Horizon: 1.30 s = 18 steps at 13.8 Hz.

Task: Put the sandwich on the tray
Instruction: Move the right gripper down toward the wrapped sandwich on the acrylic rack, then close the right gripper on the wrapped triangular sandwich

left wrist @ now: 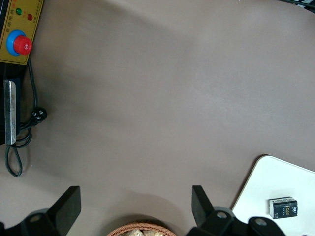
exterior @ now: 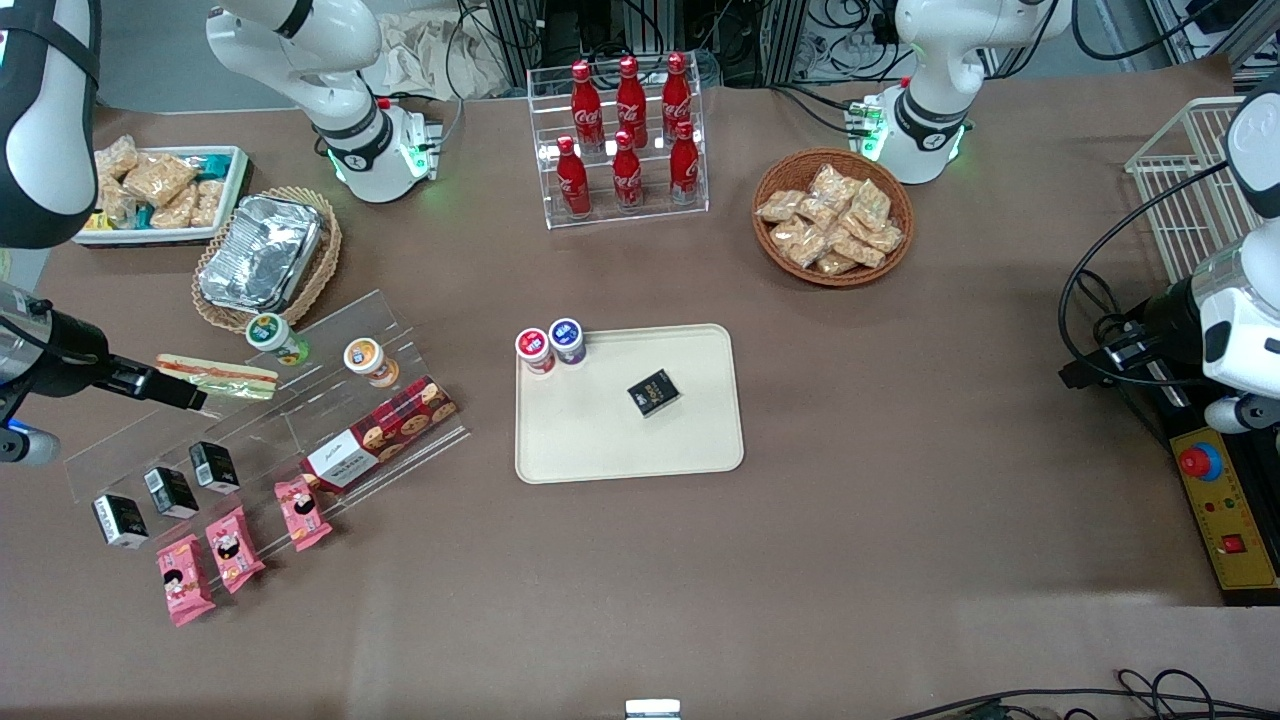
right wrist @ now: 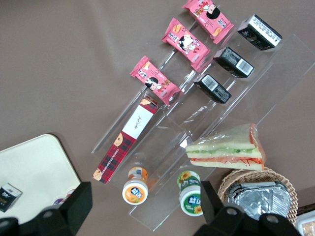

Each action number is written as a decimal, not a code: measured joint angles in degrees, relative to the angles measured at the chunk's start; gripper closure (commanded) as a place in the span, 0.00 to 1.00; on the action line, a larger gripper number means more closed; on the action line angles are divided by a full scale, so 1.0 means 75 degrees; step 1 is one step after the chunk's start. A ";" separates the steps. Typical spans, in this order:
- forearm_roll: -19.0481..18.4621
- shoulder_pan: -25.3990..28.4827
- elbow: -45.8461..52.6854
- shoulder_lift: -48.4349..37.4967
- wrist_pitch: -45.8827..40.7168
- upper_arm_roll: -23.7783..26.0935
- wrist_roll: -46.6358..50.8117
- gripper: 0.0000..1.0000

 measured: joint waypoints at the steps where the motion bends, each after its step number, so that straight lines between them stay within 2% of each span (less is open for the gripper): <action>1: 0.0000 -0.0010 0.0000 -0.0028 -0.0023 -0.0018 0.0015 0.02; 9: -0.0006 -0.0052 0.0002 -0.0340 -0.0649 -0.0247 0.0637 0.02; 14: -0.0299 -0.0196 -0.0019 -0.0331 -0.0684 -0.0283 0.0709 0.02; 18: -0.0436 -0.0244 -0.0192 -0.0291 -0.0544 -0.0303 0.2106 0.03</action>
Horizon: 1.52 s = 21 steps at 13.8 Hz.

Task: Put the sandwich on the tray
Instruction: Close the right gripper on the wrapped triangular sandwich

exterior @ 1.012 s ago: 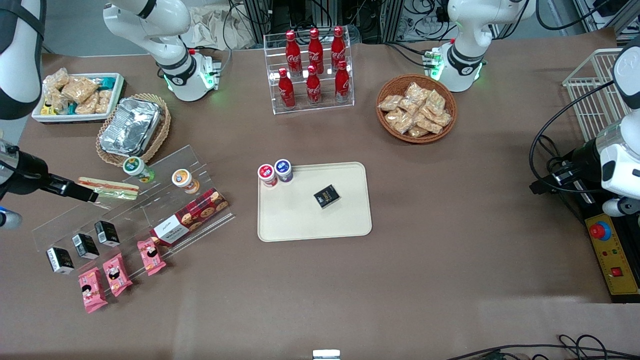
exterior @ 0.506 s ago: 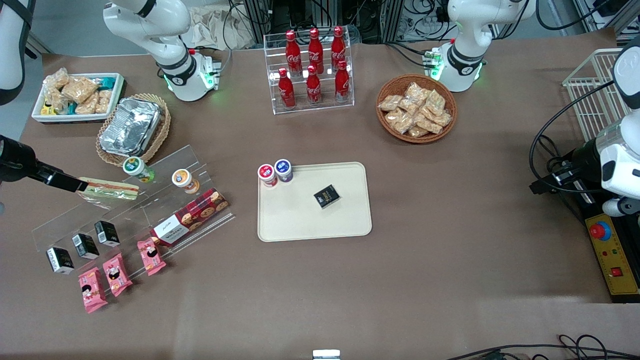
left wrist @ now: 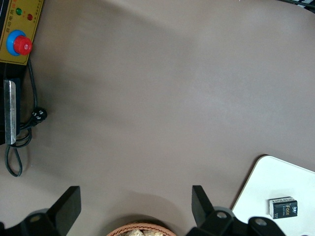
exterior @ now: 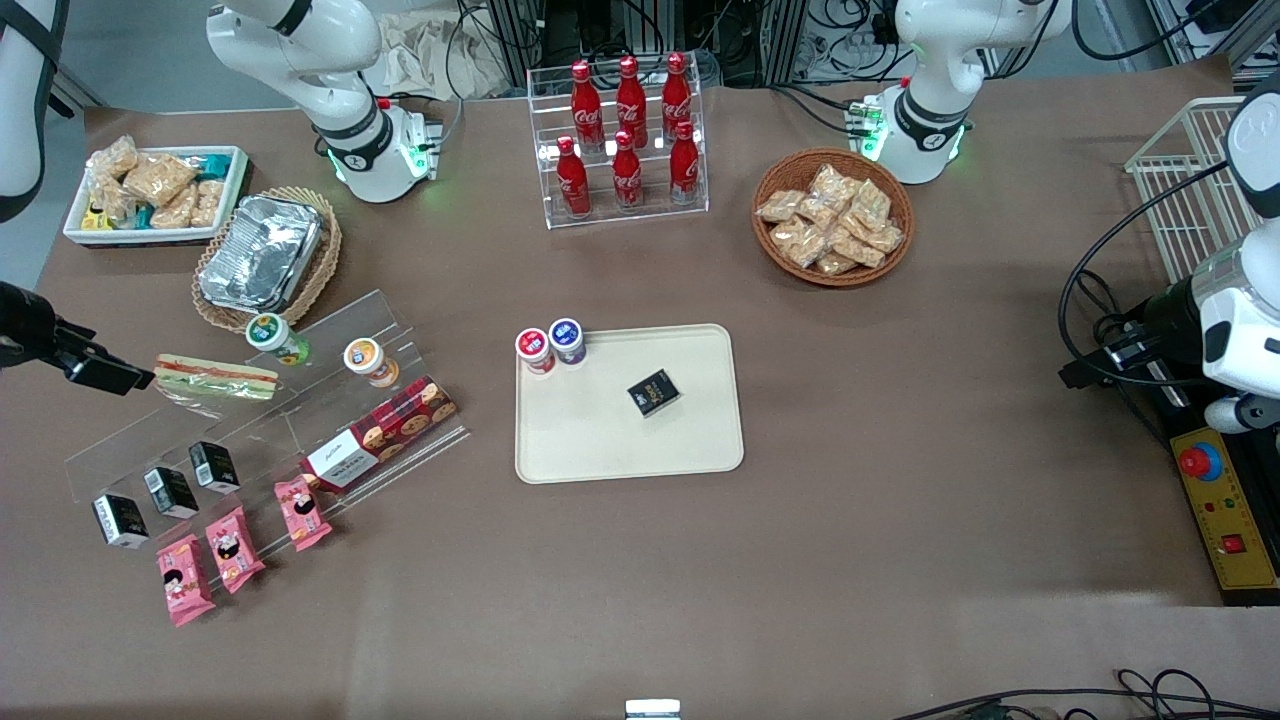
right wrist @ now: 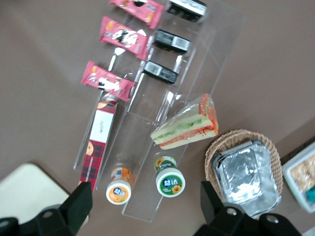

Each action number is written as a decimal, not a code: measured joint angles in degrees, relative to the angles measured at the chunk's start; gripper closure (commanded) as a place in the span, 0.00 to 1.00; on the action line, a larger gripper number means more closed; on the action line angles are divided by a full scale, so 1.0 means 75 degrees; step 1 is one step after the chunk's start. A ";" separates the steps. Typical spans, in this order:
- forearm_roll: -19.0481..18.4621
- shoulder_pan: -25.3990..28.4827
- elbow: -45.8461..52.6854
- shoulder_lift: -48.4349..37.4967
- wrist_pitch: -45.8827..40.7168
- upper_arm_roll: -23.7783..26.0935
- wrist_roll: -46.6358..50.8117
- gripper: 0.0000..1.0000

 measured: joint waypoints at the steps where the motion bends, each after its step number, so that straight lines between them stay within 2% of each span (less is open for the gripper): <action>1: -0.0007 -0.0071 -0.0105 0.0016 0.0064 -0.0001 0.0260 0.03; 5: 0.0008 -0.0565 -0.0750 0.0082 0.0444 -0.0009 0.1050 0.03; 9: 0.0188 -0.0722 -0.1554 0.0052 0.1148 -0.0020 0.1993 0.03; 14: 0.0347 -0.1041 -0.2934 -0.0232 0.2394 -0.0039 0.2109 0.03; 21: 0.0352 -0.1116 -0.3604 -0.0470 0.2661 -0.0043 0.2146 0.03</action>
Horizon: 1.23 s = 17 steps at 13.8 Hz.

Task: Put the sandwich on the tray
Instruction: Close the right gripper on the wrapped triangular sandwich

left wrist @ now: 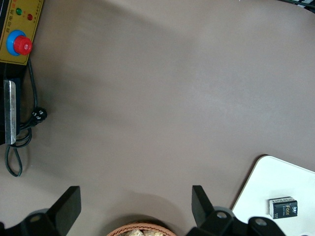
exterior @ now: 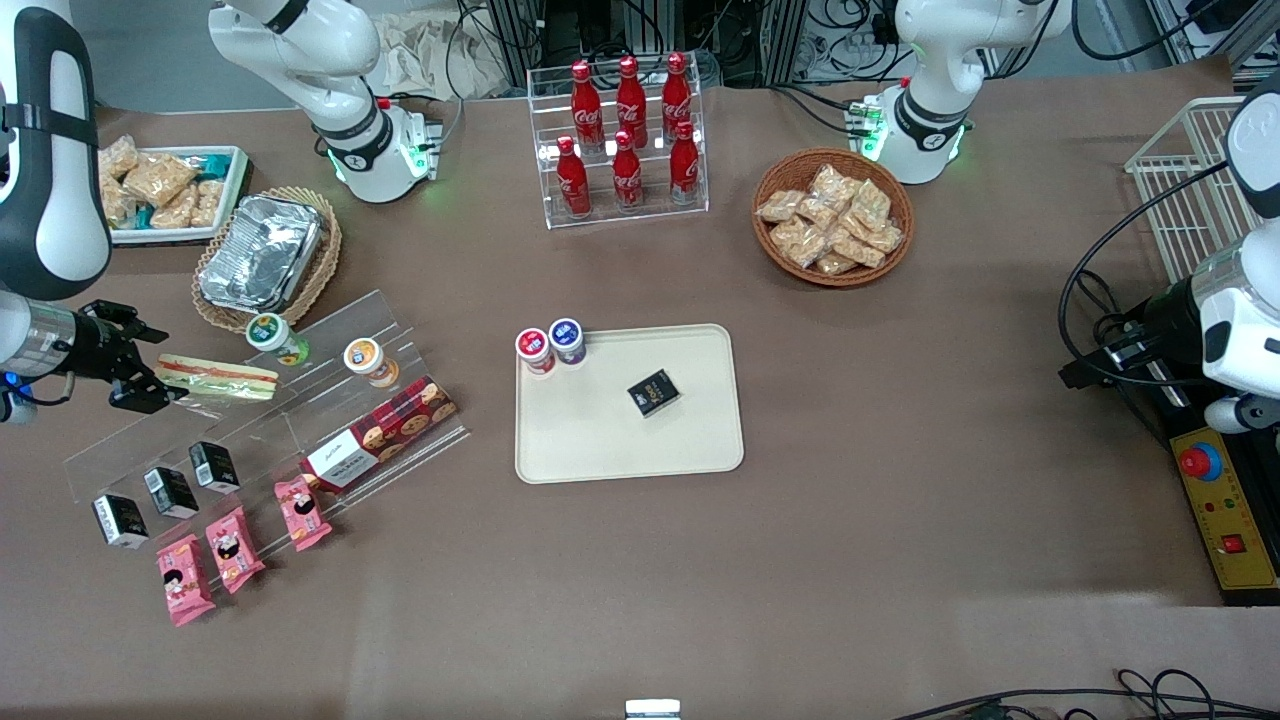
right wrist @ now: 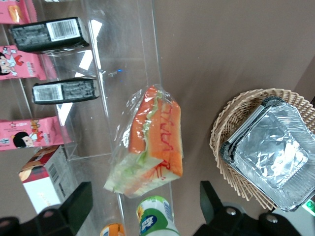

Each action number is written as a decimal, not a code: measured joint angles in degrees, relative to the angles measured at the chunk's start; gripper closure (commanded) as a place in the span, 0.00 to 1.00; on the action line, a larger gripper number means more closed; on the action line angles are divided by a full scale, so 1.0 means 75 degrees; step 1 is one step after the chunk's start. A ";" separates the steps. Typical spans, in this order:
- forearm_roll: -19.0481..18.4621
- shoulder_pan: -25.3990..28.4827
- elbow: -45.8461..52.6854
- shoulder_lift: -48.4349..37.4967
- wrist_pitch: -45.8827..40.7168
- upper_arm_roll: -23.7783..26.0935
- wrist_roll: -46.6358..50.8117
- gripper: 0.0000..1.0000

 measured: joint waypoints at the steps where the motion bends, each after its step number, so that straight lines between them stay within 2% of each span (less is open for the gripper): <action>1: 0.0003 -0.0006 -0.0054 0.0006 0.0052 0.0000 0.0003 0.03; 10: 0.0264 -0.0273 -0.0274 0.0338 0.0695 -0.0008 0.0068 0.04; 11: 0.0268 -0.0307 -0.0275 0.0348 0.0703 -0.0008 0.0068 0.12; 13: 0.0272 -0.0334 -0.0288 0.0348 0.0704 -0.0007 0.0067 0.45; 16: 0.0284 -0.0337 -0.0300 0.0338 0.0704 -0.0003 0.0043 0.83; 17: 0.0288 -0.0337 -0.0299 0.0324 0.0704 0.0001 0.0013 0.88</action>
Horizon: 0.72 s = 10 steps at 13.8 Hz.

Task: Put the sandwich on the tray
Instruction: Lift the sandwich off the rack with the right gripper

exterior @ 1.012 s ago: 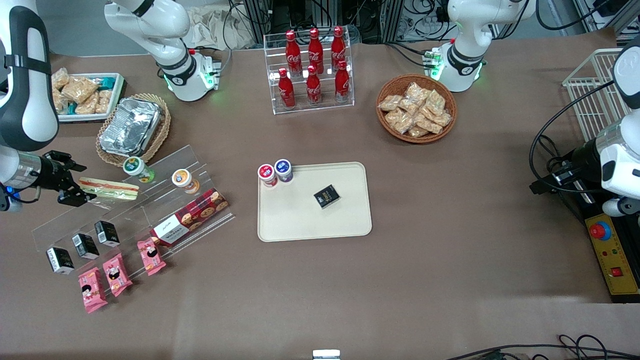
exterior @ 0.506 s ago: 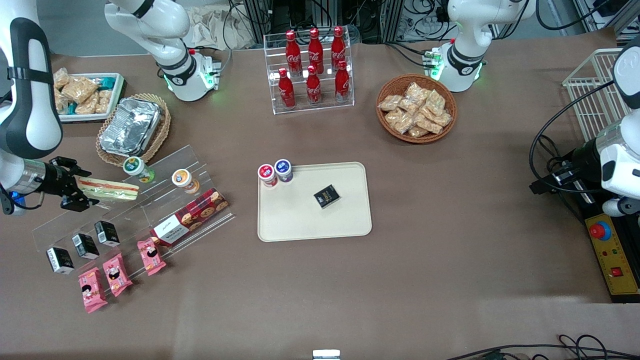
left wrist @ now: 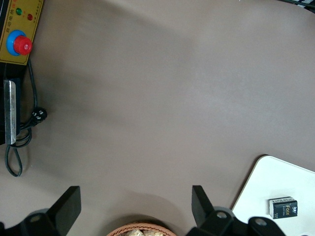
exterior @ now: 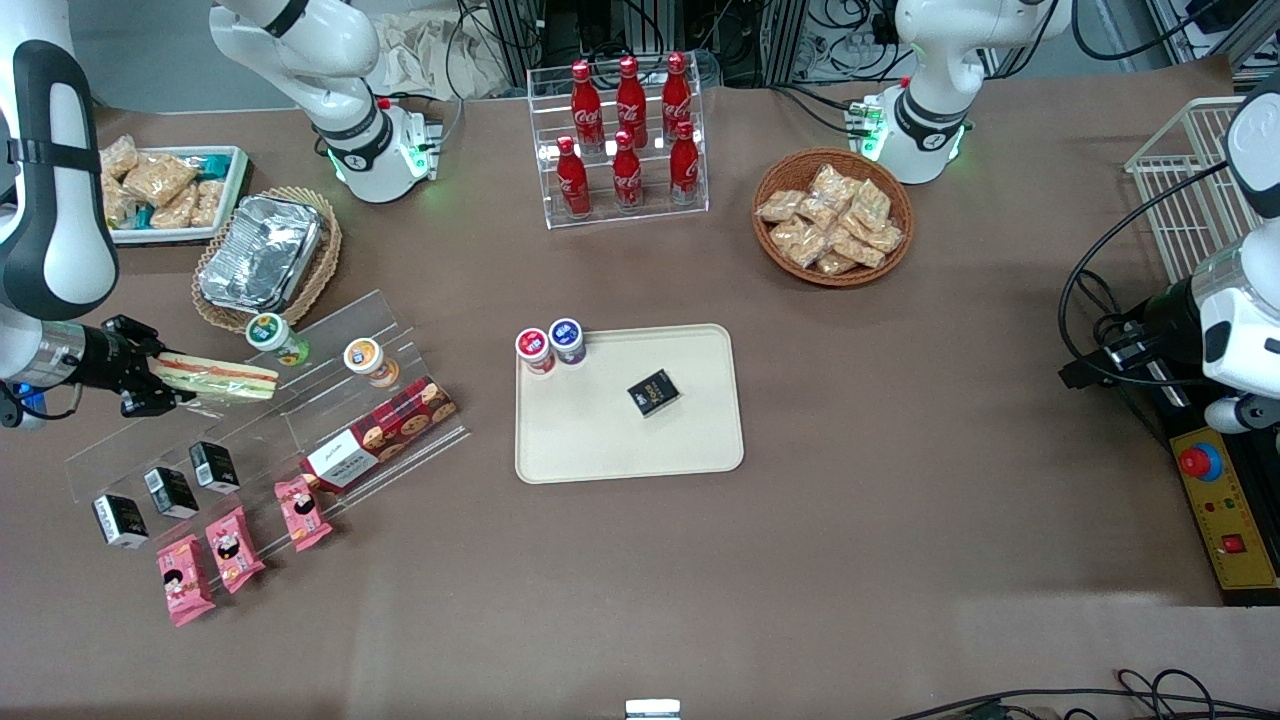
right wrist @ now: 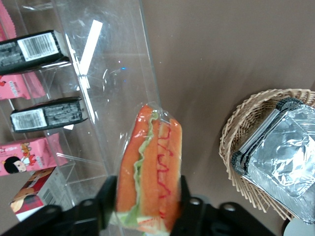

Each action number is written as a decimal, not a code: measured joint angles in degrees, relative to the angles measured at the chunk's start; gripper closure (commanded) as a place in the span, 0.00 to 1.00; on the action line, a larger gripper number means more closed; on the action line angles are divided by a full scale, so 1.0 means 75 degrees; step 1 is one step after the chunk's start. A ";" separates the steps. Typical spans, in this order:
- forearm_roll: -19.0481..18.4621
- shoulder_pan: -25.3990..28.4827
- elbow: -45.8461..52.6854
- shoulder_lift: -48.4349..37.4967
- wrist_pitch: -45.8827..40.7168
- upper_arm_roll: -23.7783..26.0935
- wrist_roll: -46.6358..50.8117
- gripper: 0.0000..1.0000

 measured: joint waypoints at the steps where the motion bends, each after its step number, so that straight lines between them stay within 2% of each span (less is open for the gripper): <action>1: 0.0013 0.0000 0.0001 -0.0011 0.0000 0.0003 -0.0053 0.93; 6: 0.0079 0.0016 0.0223 -0.0078 0.0104 0.0103 -0.0371 0.90; 10: 0.0084 0.0073 0.0560 -0.0142 0.0088 0.0171 -0.1247 0.91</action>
